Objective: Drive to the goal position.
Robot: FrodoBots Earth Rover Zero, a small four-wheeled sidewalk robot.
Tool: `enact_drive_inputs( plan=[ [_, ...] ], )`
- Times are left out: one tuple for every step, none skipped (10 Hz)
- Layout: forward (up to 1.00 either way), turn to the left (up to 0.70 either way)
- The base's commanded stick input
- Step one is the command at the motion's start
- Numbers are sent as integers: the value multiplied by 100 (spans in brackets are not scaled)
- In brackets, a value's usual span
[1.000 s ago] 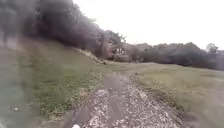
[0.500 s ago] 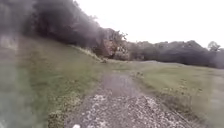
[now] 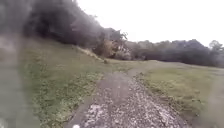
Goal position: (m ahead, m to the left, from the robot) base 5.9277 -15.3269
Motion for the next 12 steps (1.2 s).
enact_drive_inputs(
  plan=[
    [85, -2],
    [85, 1],
    [85, 1],
    [85, 1],
    [85, 1],
    [85, 1],
    [85, 1],
    [85, 1],
    [85, 1],
    [85, 1],
    [85, 1],
    [85, 1]
  ],
)
